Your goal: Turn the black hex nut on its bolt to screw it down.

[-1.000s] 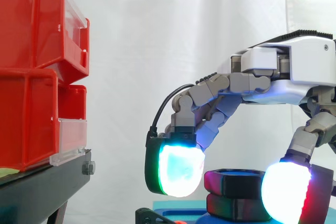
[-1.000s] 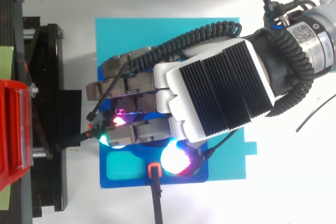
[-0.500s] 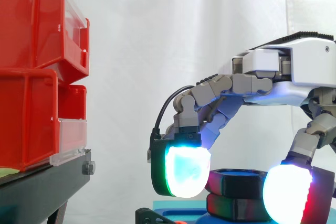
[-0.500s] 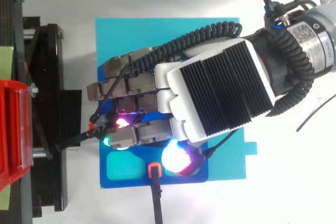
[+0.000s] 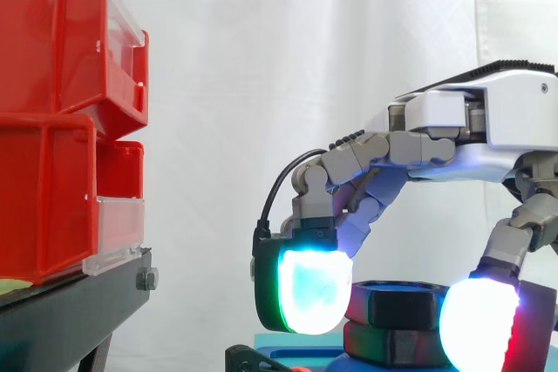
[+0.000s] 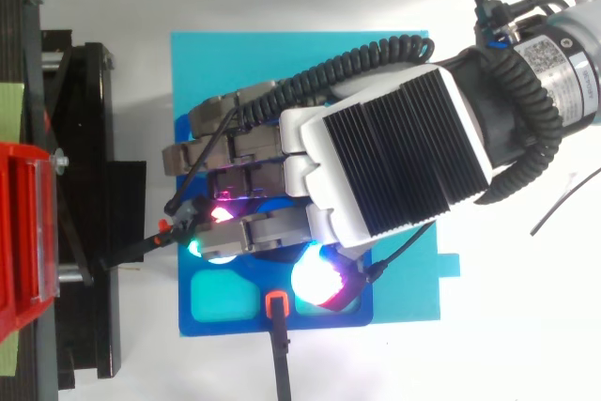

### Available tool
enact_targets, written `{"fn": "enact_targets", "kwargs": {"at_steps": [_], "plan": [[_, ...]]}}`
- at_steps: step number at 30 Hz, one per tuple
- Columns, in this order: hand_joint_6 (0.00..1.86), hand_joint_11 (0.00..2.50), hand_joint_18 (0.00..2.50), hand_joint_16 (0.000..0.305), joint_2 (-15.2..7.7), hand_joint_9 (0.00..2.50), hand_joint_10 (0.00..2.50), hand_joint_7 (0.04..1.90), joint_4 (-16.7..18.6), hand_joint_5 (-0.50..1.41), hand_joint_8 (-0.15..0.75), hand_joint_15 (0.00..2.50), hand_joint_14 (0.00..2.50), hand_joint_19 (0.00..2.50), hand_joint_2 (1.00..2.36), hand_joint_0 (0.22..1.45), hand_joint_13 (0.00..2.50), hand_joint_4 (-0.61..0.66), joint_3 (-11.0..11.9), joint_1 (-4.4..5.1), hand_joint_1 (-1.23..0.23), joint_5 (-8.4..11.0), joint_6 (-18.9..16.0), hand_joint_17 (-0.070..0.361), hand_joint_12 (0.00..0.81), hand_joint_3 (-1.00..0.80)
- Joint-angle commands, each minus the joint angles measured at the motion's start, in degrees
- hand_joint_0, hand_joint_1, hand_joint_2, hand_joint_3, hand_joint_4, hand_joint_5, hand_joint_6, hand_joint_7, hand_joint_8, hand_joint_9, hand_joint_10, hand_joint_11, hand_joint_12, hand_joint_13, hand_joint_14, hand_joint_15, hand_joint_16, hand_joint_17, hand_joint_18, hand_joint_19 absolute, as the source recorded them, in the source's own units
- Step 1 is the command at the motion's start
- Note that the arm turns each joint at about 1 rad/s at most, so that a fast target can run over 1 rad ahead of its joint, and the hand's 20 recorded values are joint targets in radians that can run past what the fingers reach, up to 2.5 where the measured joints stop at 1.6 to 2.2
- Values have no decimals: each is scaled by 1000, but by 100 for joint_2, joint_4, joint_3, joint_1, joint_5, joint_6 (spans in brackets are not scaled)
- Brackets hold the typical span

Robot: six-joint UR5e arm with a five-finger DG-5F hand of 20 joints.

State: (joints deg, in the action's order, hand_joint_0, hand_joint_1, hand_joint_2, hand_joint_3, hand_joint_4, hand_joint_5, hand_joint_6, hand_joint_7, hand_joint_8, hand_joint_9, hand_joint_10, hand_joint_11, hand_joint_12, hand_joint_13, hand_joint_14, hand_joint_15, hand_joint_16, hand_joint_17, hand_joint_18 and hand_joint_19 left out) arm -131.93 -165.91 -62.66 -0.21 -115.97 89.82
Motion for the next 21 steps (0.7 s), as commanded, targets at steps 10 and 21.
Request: {"fn": "enact_targets", "kwargs": {"at_steps": [10,21], "plan": [[504,351,413,43,1,847,13,1264,33,-23,267,185,8,569,1005,568,524,122,0,-31,-657,-4,0,98,320,-443],[503,347,444,46,10,849,12,1072,-2,-66,274,183,8,568,1000,529,542,219,9,-31,-619,4,-35,103,331,-498]]}}
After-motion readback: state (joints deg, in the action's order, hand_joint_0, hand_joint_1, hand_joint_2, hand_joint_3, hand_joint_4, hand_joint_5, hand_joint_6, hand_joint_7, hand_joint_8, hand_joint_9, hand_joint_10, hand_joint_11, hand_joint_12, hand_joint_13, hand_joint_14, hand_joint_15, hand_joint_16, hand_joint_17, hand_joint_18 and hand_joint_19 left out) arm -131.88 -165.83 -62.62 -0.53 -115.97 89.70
